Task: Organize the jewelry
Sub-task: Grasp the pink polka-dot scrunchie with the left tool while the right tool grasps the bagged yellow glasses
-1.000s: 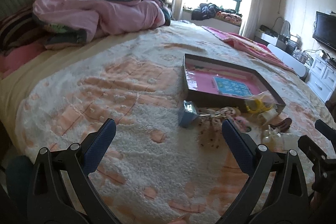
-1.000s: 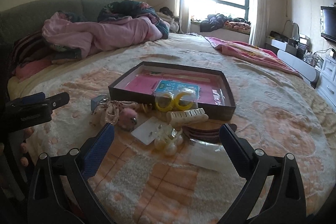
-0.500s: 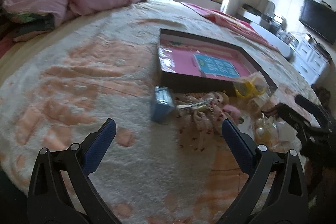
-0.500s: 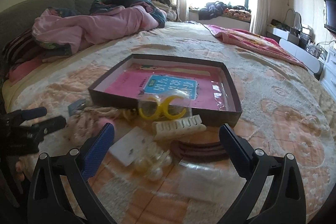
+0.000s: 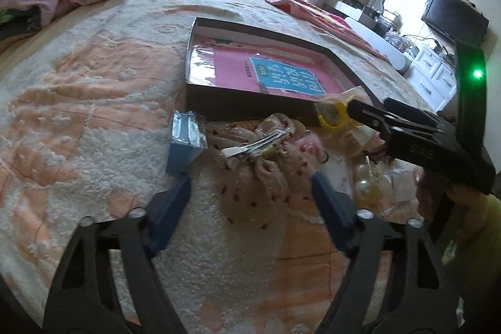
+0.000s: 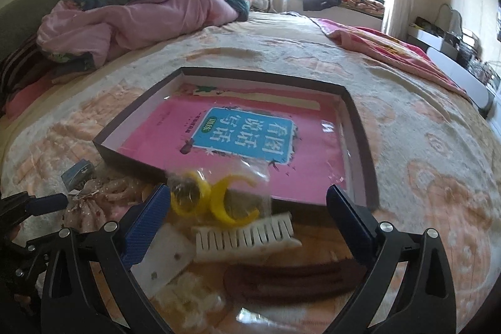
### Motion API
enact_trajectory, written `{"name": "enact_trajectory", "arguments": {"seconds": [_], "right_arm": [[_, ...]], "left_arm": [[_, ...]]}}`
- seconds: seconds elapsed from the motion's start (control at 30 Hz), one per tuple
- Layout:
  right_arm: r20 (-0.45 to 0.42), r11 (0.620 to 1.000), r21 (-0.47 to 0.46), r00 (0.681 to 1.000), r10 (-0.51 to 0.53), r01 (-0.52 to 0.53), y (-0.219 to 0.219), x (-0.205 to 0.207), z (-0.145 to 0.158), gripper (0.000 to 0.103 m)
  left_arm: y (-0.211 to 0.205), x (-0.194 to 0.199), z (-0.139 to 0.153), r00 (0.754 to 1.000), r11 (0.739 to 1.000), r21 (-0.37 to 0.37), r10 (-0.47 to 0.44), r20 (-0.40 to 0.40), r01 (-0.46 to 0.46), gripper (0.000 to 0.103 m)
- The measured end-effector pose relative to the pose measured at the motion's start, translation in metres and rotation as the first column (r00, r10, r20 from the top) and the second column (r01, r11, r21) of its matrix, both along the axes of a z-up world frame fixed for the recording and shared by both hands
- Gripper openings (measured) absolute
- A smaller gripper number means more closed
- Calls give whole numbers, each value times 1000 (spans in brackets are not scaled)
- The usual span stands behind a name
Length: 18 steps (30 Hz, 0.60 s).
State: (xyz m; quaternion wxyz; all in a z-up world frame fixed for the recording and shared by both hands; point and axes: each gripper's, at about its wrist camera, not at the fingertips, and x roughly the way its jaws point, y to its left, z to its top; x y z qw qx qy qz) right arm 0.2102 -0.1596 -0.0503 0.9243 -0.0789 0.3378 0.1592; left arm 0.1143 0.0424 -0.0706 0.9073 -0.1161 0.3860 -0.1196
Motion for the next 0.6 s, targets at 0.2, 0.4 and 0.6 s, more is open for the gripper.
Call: {"name": "enact_trajectory", "arguments": {"seconds": [0.2,0.4,0.6], "right_arm": [[-13,999,-9,999,36,-36,9,6,-3,80],[-3,998,29,999,50,-50,10,-2,-4,43],[31,994,63,996,83,-85,8,-24,2,20]], "left_arm": [[-4,-2,0,999,999,-25,-41,-2,40,27],[-6,-7,-2,998,997,-39,-70,-4,70,8],[-7,-18,4,997,997,-24,-76,25,77,3]]}}
